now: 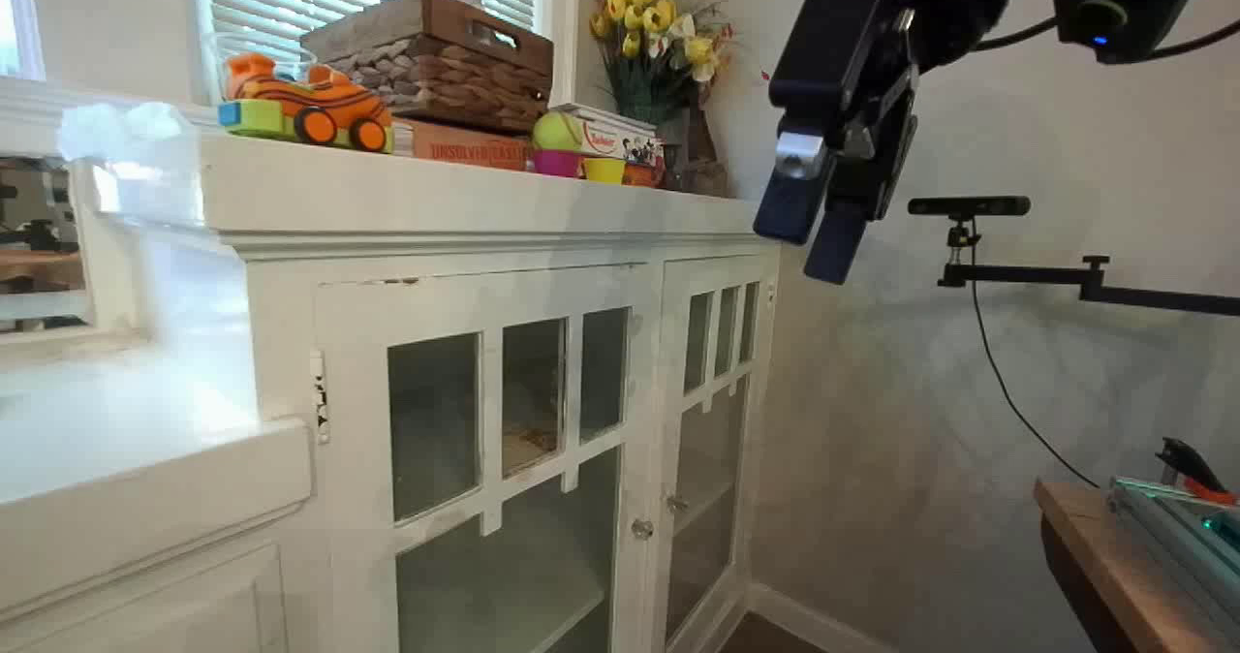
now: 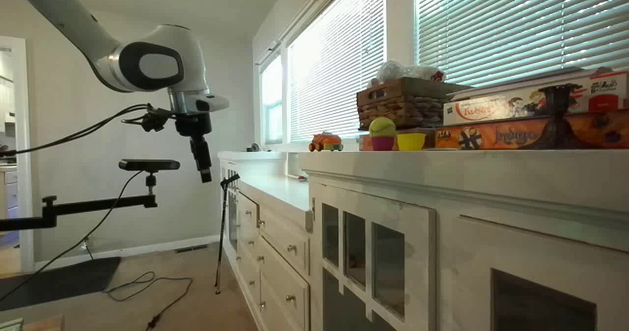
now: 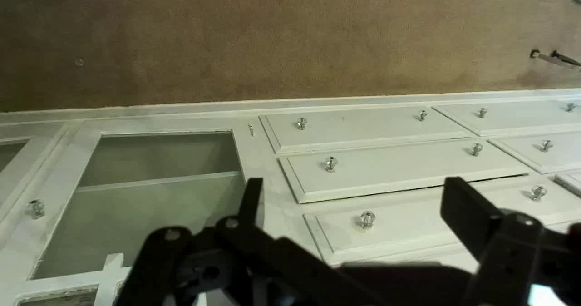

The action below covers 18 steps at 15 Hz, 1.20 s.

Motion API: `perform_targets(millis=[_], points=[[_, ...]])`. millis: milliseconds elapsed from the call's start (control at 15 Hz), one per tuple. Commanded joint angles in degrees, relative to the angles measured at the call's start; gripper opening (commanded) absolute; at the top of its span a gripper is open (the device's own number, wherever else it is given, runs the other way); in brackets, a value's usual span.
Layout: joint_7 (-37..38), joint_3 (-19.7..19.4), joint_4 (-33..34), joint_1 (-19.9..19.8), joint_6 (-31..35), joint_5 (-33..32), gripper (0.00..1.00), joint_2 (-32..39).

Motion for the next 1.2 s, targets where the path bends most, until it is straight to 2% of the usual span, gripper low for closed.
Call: perform_targets(millis=[0, 467, 600, 667, 800, 1133], points=[[0.3, -0.7, 0.0, 0.7, -0.1, -0.5, 1.00, 0.0], [0.3, -0.7, 0.0, 0.7, -0.1, -0.5, 1.00, 0.0], [3.9, 1.3, -1.0, -3.7, 1.7, -7.0, 1.00, 0.0], [4.7, 1.0, -1.3, -4.7, 2.0, -8.1, 1.00, 0.0], [10.3, 2.2, -2.8, -10.2, 3.9, -14.4, 1.00, 0.6], [20.6, 1.1, -5.7, -18.9, 6.0, -21.6, 1.00, 3.4]])
